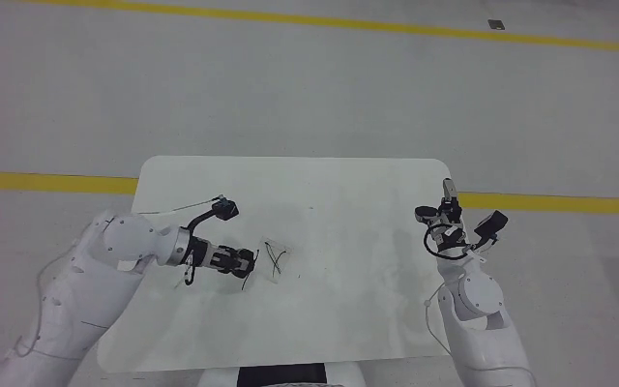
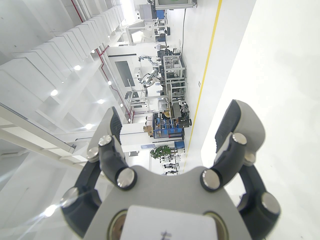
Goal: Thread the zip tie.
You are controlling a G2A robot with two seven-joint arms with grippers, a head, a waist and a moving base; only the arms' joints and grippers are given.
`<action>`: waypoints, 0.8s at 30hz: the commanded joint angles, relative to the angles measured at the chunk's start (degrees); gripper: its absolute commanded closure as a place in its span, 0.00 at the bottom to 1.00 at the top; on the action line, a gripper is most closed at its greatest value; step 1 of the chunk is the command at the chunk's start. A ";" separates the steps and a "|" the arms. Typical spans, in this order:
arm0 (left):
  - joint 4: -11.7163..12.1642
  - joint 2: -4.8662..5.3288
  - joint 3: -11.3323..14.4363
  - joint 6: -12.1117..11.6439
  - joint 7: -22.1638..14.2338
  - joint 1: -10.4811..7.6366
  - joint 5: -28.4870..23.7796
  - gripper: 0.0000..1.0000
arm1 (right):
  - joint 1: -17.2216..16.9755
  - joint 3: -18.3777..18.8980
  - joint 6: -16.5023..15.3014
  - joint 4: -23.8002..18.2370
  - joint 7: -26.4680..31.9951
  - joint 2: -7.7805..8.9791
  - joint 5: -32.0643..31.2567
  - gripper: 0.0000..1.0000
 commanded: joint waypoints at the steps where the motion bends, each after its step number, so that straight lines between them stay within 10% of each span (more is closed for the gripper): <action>1: 2.26 0.57 0.10 -2.59 -0.03 -0.77 -4.46 1.00 | 0.00 0.00 0.00 0.00 0.00 0.00 0.00 0.00; 15: 8.85 8.08 8.54 -2.59 -0.03 -10.15 -22.50 1.00 | 0.00 0.00 0.00 0.00 0.00 0.00 0.00 0.00; 24: 9.58 8.40 9.16 -2.59 -0.03 -10.91 -22.44 1.00 | 0.00 0.00 0.00 0.00 0.00 0.00 0.00 0.00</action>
